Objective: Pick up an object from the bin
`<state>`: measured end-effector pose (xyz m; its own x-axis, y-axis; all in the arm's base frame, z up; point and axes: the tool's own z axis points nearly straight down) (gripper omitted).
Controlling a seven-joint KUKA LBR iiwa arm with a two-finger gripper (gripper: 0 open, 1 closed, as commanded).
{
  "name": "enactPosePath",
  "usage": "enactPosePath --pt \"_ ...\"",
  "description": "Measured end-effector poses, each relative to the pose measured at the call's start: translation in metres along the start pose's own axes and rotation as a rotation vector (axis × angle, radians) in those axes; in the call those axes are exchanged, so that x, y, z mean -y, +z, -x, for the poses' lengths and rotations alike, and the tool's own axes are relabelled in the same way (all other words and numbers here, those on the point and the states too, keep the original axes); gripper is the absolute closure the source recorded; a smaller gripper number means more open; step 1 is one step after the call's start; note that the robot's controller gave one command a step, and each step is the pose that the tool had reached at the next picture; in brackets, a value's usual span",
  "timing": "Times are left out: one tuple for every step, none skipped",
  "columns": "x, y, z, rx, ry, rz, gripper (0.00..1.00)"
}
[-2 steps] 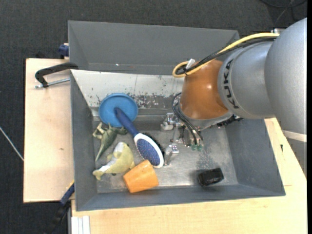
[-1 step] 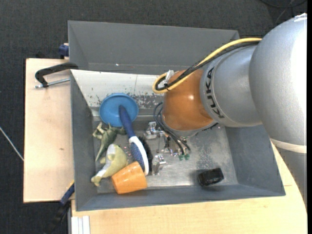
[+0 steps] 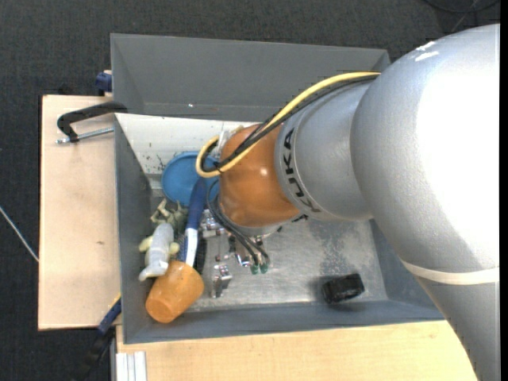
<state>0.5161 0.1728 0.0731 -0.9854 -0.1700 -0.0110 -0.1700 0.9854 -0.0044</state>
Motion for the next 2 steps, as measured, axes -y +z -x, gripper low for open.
enactPosePath --pt "-0.002 -0.001 0.001 0.005 -0.002 0.007 1.0" --pt "0.007 -0.081 0.005 0.002 -0.009 0.007 1.0"
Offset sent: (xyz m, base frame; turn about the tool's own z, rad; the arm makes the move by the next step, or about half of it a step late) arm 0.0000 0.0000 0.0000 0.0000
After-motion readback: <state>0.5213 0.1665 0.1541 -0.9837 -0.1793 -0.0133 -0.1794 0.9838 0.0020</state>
